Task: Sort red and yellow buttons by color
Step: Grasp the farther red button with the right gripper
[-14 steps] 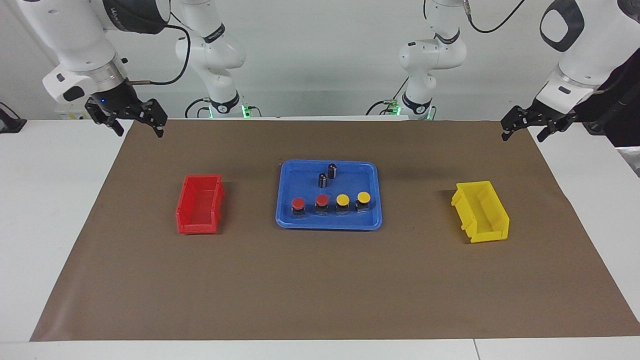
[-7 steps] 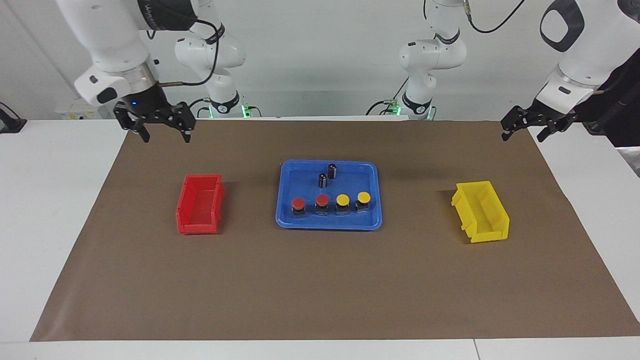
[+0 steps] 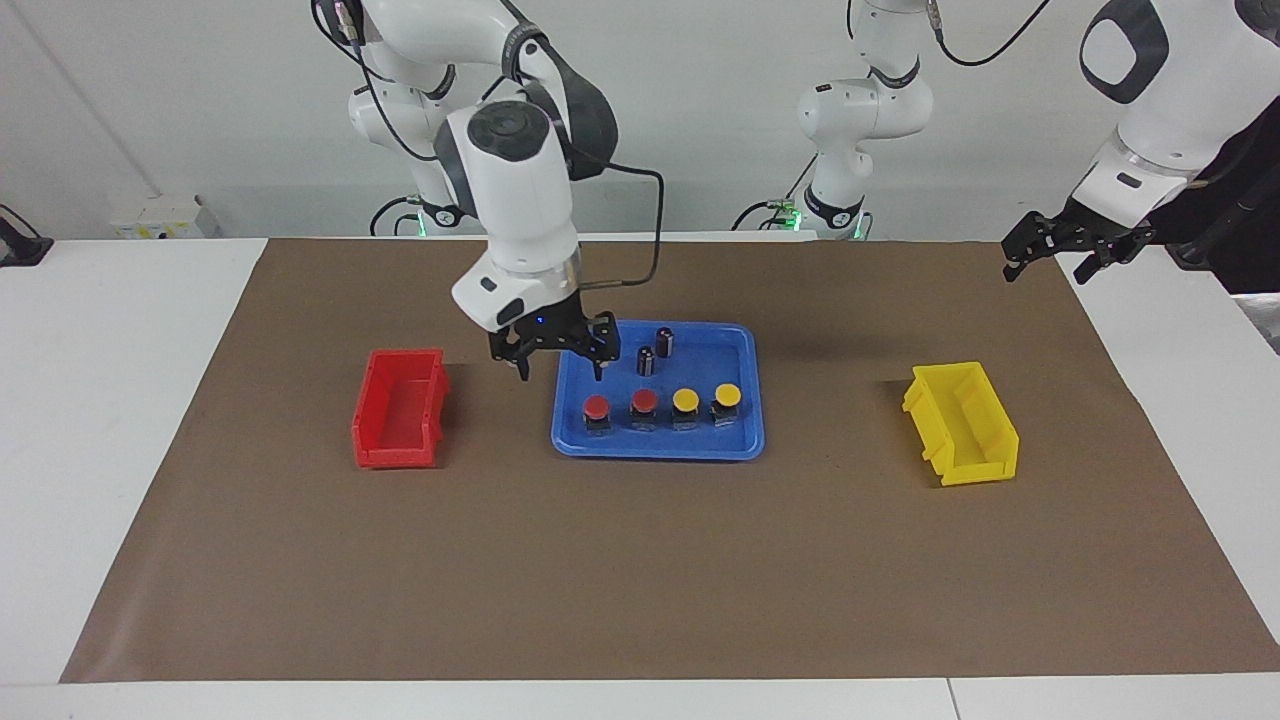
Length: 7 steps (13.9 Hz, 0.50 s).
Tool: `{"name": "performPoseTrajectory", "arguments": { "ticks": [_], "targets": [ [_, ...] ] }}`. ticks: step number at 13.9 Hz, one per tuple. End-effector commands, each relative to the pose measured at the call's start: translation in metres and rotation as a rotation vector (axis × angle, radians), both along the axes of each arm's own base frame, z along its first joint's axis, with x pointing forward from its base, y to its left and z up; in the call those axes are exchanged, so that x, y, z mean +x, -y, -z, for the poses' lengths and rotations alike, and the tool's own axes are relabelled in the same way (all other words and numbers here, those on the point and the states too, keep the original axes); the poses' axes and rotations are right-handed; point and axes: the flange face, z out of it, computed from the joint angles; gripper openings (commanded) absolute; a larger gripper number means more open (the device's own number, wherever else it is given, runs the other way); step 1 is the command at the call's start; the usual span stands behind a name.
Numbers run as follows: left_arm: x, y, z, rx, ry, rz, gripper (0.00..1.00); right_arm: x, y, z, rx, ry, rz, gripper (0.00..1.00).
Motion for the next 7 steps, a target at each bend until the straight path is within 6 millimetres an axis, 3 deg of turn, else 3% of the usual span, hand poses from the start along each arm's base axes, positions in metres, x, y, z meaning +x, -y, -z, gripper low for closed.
{"name": "performPoseTrajectory", "arguments": {
  "ticks": [1, 4, 7],
  "targets": [
    [-0.005, 0.001, 0.000, -0.004, -0.008, 0.007, 1.00, -0.023, 0.004, 0.039, -0.005, 0.014, -0.006, 1.00],
    [-0.005, 0.001, 0.000, -0.004, -0.008, 0.007, 1.00, -0.032, -0.012, 0.068, 0.001, 0.020, -0.038, 0.96],
    [-0.005, 0.001, 0.000, -0.004, -0.007, 0.005, 1.00, -0.040, -0.010, 0.090, 0.005, 0.031, -0.053, 0.88]
  ]
}}
